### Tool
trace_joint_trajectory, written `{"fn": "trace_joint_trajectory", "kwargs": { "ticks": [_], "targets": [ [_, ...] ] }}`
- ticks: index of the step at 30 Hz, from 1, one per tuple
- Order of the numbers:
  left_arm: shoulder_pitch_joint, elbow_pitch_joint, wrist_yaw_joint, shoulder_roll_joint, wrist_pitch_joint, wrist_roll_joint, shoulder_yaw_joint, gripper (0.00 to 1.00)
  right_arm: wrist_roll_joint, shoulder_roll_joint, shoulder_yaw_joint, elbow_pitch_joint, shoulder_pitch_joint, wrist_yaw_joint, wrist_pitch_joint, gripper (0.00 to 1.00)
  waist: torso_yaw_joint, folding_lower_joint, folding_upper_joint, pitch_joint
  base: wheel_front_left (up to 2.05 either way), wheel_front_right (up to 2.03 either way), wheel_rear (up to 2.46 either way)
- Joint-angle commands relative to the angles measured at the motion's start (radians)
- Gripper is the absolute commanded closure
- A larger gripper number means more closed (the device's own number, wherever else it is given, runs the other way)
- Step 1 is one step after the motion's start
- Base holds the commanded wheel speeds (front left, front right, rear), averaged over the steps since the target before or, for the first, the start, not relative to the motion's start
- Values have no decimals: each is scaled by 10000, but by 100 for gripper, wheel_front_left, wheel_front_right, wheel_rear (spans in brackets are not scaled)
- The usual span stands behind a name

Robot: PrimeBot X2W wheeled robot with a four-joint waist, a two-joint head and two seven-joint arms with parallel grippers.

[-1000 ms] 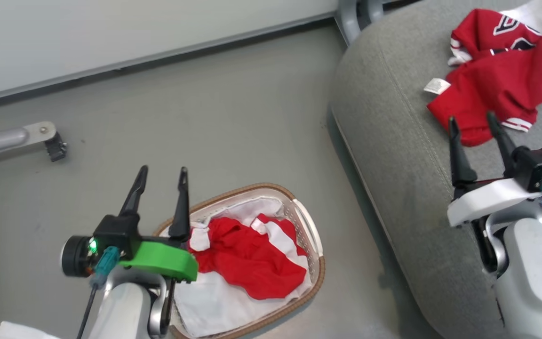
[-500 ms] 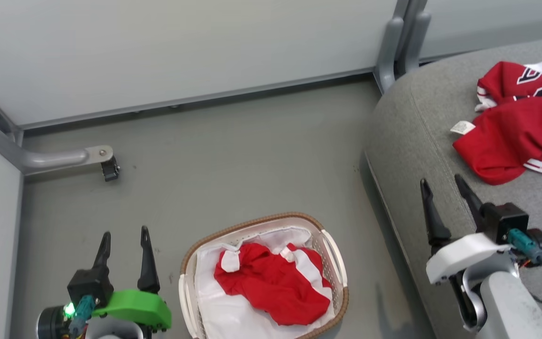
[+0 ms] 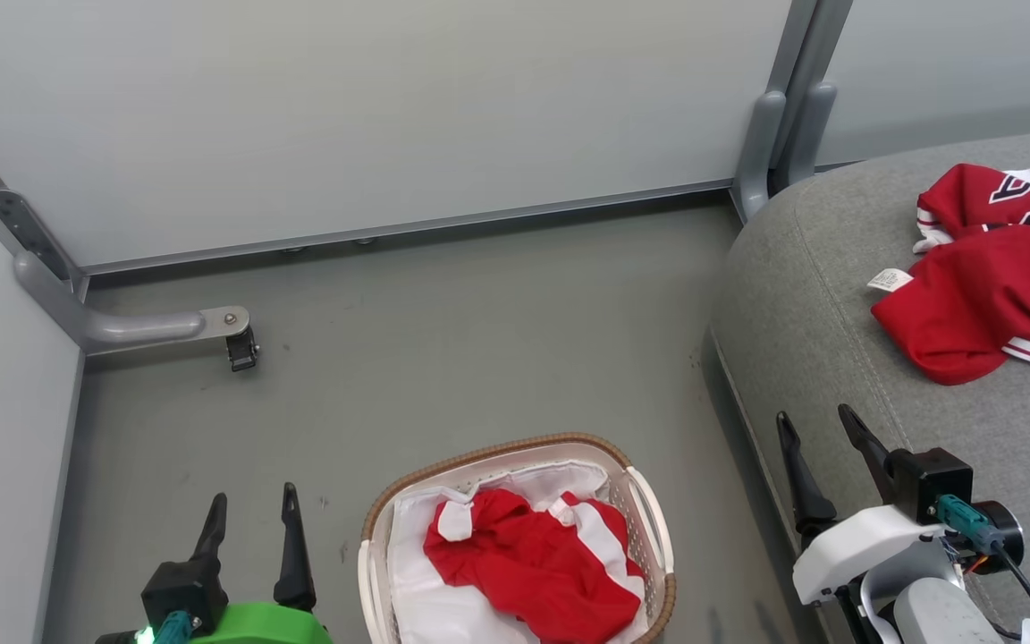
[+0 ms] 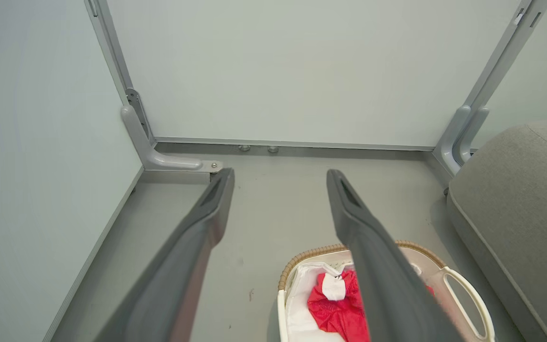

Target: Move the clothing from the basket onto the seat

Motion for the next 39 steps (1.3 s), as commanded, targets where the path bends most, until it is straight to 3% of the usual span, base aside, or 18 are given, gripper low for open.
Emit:
{"fn": "trace_joint_trajectory", "kwargs": {
  "ticks": [1, 9, 20, 39],
  "targets": [
    [-3, -17, 0, 26, 5, 30, -34, 0, 32, 2, 4, 13, 29, -14, -19, 0, -30, 1, 0, 39, 0, 0, 0],
    [-575, 435, -211, 25, 5, -99, -609, 0, 148, -31, 103, -255, -515, -14, -19, 0, -304, 1, 0, 681, 0, 0, 0],
    [-2208, 1728, -312, 29, 7, -620, -1819, 0, 518, -238, 401, -1126, -1675, -14, -19, 0, -1010, 1, 0, 2722, 0, 0, 0],
    [-5111, 5751, -915, 45, 4, -1140, -3963, 0, 749, -170, 747, -1892, -3112, -14, -19, 0, -2221, 1, 0, 5376, 0, 0, 0]
  ]
}}
